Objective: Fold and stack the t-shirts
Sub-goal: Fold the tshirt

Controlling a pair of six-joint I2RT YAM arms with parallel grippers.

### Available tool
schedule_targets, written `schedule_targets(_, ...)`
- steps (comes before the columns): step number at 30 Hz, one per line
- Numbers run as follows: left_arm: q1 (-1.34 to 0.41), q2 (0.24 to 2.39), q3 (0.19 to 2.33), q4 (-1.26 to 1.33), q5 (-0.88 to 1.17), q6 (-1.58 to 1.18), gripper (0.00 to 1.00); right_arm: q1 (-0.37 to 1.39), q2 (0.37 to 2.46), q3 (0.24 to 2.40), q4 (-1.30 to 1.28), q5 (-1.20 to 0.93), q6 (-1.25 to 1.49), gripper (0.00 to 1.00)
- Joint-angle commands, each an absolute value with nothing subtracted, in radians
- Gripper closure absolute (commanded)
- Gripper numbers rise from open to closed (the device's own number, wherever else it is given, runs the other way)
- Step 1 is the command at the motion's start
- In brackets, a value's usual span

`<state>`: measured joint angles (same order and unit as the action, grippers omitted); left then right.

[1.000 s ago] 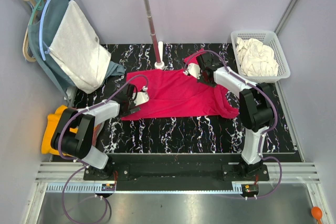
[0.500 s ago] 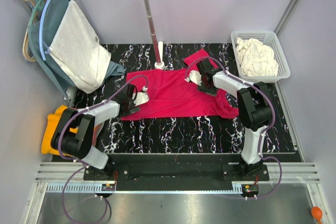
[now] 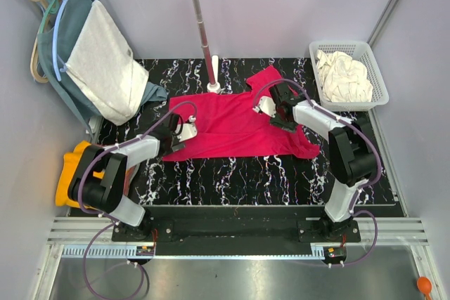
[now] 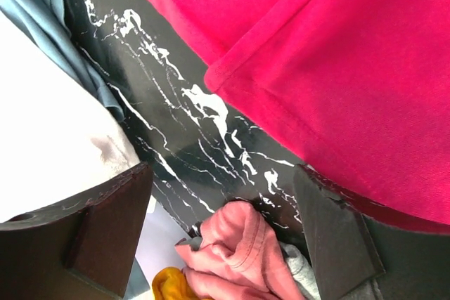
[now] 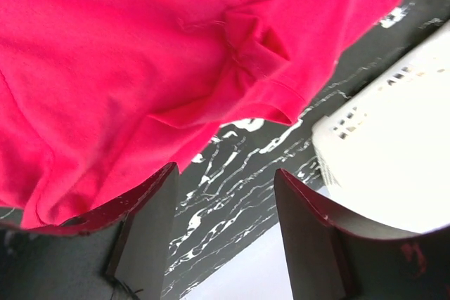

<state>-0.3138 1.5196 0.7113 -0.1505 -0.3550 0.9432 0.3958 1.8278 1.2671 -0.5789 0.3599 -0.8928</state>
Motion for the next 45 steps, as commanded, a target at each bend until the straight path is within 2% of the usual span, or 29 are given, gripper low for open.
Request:
schedule_targets(1, -0.304, 1.457, 0.767, -0.12, -0.383, 0.939, 0.13, 0.39, 1.731, 1.261, -0.554, 0.388, -0.896, 0.35)
schedule_targets(10, -0.311, 1.402, 0.864, -0.282, -0.259, 0.845, 0.1, 0.39, 1.654, 1.215, -0.565, 0.224, -0.787, 0.23)
schedule_targets(15, -0.345, 1.397, 0.845, -0.321, -0.178, 0.805, 0.06, 0.39, 1.66, 1.169, -0.563, 0.123, -0.753, 0.0)
schedule_targets(21, -0.394, 1.442, 0.819, -0.295, -0.167, 0.767, 0.01, 0.39, 1.675, 1.112, -0.511, 0.098, -0.741, 0.0)
schedule_targets(35, -0.406, 1.575, 0.758, -0.229, -0.193, 0.787, 0.01, 0.391, 1.763, 1.016, -0.403, 0.049, -0.747, 0.0)
schedule_targets(45, -0.426, 1.551, 0.666, -0.239, -0.256, 0.831, 0.01, 0.451, 1.703, 0.89, -0.432, 0.077, -0.807, 0.01)
